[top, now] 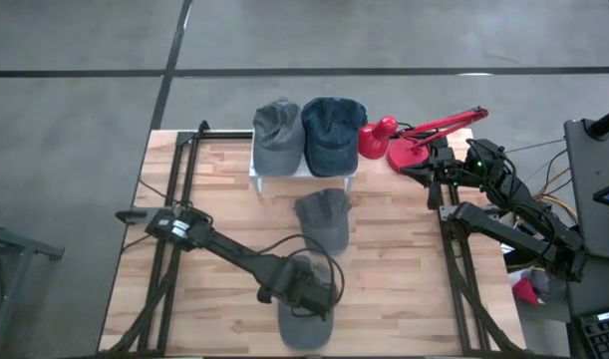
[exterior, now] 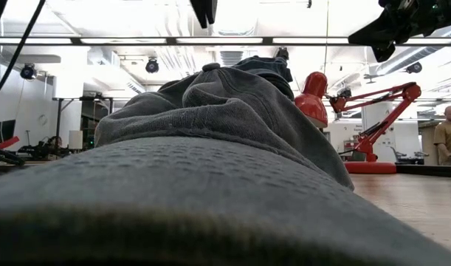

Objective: Pick & Place hat
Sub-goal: Stack the bottom light gray cap on the top of the other light gray cap on the shelf

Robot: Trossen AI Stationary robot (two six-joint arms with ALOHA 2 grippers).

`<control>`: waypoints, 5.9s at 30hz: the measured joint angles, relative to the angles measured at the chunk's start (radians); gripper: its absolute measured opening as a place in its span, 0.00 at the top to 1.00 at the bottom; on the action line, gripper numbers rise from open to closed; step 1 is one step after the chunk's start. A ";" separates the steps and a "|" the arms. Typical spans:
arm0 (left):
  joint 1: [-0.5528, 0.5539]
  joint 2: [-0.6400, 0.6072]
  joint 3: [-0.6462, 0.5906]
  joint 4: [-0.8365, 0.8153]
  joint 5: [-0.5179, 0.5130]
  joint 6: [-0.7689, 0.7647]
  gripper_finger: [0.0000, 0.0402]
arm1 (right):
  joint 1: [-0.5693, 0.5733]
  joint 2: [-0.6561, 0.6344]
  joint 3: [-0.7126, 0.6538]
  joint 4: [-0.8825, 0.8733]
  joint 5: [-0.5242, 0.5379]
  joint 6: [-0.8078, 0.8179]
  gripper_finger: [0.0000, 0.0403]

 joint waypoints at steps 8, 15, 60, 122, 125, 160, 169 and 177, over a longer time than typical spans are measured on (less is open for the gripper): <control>0.000 -0.001 -0.014 0.001 0.000 0.005 1.00 | 0.000 0.000 0.000 0.000 0.000 0.000 0.98; 0.000 -0.001 -0.014 0.000 -0.011 0.031 0.88 | 0.000 0.000 0.000 0.001 0.000 0.000 0.98; 0.037 -0.037 -0.514 0.611 0.035 -0.020 0.98 | 0.000 0.000 0.000 0.001 0.000 0.001 0.98; 0.840 -0.454 0.129 -0.277 -0.137 0.960 1.00 | 0.000 0.000 0.000 0.000 0.003 -0.022 0.98; 0.874 -0.442 0.129 -0.278 -0.103 0.974 1.00 | 0.000 0.000 0.000 -0.001 0.003 -0.022 0.98; 0.992 -0.290 0.128 -0.251 -0.024 1.035 1.00 | 0.000 0.000 0.000 -0.007 0.003 0.010 0.98; 0.996 -0.256 0.117 -0.251 0.001 1.032 0.99 | 0.000 0.000 0.000 -0.007 0.003 0.012 0.98; 0.999 -0.251 0.117 -0.246 0.006 1.055 0.89 | 0.000 0.000 0.000 -0.007 0.003 0.012 0.98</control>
